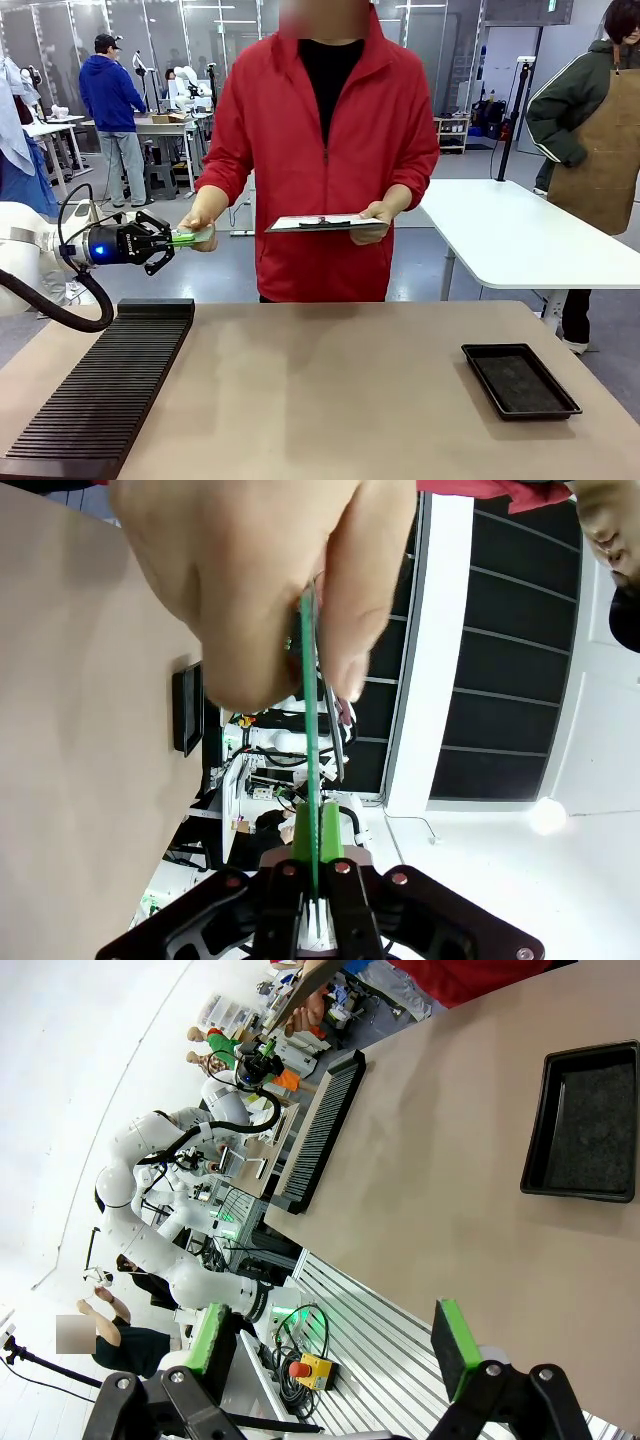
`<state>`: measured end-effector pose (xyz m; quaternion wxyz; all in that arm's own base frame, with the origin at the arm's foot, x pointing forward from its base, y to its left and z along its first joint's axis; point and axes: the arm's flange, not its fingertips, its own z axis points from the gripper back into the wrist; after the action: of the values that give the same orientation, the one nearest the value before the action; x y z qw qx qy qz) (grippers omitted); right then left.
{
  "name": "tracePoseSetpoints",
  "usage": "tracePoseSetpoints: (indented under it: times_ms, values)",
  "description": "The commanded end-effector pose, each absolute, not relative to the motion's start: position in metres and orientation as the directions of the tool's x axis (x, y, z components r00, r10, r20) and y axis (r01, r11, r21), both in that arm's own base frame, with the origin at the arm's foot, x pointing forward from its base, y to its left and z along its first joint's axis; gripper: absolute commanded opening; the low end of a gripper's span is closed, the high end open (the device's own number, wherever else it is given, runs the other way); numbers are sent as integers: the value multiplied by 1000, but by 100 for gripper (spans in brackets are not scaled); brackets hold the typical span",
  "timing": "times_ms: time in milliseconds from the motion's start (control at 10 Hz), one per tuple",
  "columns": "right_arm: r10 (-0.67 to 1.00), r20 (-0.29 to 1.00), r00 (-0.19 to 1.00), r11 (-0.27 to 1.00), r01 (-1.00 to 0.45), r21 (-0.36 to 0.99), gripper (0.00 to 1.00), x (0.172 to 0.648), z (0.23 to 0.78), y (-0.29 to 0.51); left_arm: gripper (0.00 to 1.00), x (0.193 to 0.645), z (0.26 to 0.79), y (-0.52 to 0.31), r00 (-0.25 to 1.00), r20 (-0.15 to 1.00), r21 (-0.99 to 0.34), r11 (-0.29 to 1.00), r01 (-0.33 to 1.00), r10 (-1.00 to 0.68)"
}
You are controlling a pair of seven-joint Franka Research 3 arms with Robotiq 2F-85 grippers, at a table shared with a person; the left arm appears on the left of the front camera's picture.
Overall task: Inspect the PCB.
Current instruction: Release the Blank PCB you were holding.
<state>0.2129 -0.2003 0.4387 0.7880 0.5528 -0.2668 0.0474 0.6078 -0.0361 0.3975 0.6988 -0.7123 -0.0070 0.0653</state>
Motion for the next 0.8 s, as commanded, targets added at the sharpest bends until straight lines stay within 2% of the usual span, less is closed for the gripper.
tracePoseSetpoints:
  times_ms: [0,700]
  values:
    - [-225,486,845,378,-384,843,100,213,441,-201,3,607,399,-37,991,-94,-995,-25,-92,99]
    - [-225,486,845,378,-384,843,100,213,441,-201,3,607,399,-37,991,-94,-995,-25,-92,99]
